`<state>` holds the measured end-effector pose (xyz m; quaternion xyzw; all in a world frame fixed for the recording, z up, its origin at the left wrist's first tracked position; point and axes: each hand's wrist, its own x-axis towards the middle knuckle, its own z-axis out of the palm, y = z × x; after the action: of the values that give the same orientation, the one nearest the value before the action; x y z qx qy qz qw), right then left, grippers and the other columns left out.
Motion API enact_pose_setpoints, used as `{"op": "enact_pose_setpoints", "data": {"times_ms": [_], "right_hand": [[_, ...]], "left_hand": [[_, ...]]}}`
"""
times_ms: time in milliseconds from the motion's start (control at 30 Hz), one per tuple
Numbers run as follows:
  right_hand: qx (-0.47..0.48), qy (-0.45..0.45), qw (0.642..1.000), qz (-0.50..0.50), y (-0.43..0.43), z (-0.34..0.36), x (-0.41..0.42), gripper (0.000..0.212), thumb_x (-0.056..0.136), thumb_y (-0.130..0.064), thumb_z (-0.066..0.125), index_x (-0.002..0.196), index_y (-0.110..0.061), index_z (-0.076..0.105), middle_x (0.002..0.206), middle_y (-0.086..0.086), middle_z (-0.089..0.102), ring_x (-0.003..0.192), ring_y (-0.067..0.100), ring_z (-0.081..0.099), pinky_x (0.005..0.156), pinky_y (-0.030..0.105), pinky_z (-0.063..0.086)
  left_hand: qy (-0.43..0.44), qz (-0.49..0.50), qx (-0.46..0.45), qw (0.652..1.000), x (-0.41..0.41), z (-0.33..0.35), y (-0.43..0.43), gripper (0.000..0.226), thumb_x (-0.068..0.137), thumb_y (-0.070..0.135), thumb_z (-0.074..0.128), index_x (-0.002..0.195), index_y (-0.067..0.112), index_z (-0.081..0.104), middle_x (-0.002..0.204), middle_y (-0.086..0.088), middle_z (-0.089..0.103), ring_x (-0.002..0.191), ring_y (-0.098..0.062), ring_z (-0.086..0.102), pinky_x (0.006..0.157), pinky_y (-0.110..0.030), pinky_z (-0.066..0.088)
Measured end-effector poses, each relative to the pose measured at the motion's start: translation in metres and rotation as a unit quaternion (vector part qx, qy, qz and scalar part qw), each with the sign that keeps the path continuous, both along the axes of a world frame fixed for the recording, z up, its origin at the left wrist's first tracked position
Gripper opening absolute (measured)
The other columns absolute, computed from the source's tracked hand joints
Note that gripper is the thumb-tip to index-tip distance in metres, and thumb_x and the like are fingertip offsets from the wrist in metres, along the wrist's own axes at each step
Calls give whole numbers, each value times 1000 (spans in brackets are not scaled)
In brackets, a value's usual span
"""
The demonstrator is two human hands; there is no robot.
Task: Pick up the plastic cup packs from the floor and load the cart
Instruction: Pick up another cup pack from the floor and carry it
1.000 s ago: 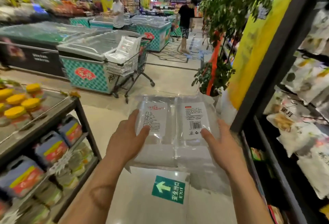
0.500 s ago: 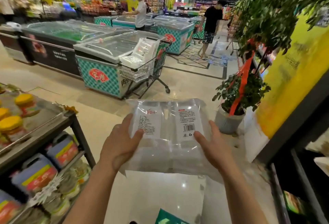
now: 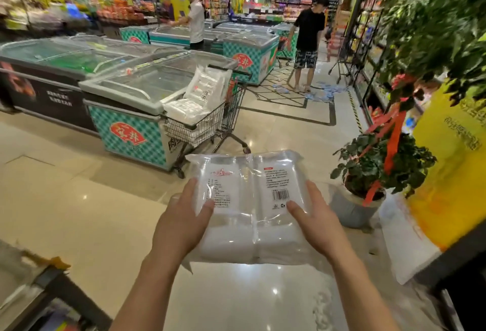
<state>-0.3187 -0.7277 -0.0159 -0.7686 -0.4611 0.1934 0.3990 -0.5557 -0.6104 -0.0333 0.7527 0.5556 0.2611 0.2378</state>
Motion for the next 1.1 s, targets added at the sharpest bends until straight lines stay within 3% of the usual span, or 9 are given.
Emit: {"op": "enact_pose_setpoints", "data": {"times_ms": [133, 267, 400, 500, 667, 833, 1100], "right_hand": [[5, 19, 1000, 0, 88, -13, 26, 56, 97, -41, 49, 148, -35, 26, 119, -22, 47, 110, 5, 50, 79, 23, 31], [8, 44, 999, 16, 190, -31, 69, 55, 99, -38, 47, 150, -35, 26, 117, -23, 40, 121, 11, 48, 84, 21, 29], [5, 48, 998, 30, 306, -48, 125, 61, 97, -38, 52, 151, -33, 25, 138, -14, 48, 132, 19, 44, 87, 20, 28], [12, 52, 998, 30, 389, -49, 166, 63, 96, -36, 56, 151, -33, 27, 144, -9, 48, 133, 18, 44, 89, 18, 28], [18, 69, 996, 60, 504, -39, 215, 61, 94, -37, 58, 149, -35, 30, 132, -28, 39, 126, 5, 43, 93, 20, 30], [21, 70, 992, 99, 611, -46, 242, 61, 95, -36, 57, 149, -37, 29, 127, -35, 32, 118, -6, 37, 93, 17, 28], [1, 80, 990, 113, 799, -85, 257, 66, 94, -40, 57, 151, -34, 24, 134, -30, 28, 132, 1, 32, 104, 21, 25]], "left_hand": [[17, 17, 4, 1000, 25, -11, 85, 67, 93, 53, 46, 151, 39, 16, 143, -11, 45, 125, -29, 48, 92, -34, 39], [27, 41, 0, 999, 65, -29, 178, 68, 93, 53, 46, 151, 41, 13, 143, -9, 45, 127, -28, 46, 90, -34, 40], [34, 43, 7, 998, 117, -41, 283, 66, 93, 51, 45, 149, 44, 11, 134, -8, 54, 122, -29, 49, 84, -36, 42], [27, 56, 12, 998, 155, -35, 357, 66, 93, 50, 46, 149, 45, 10, 138, -5, 51, 124, -28, 48, 85, -35, 42], [28, 87, 13, 996, 199, -29, 458, 62, 92, 49, 48, 146, 42, 18, 132, -5, 54, 118, -28, 51, 83, -35, 43], [21, 127, -11, 992, 223, -34, 551, 63, 93, 48, 49, 148, 39, 19, 139, -8, 49, 123, -29, 50, 86, -33, 39], [4, 142, -25, 990, 240, -60, 727, 64, 95, 44, 48, 151, 36, 18, 147, -5, 41, 130, -24, 44, 89, -27, 35]]}}
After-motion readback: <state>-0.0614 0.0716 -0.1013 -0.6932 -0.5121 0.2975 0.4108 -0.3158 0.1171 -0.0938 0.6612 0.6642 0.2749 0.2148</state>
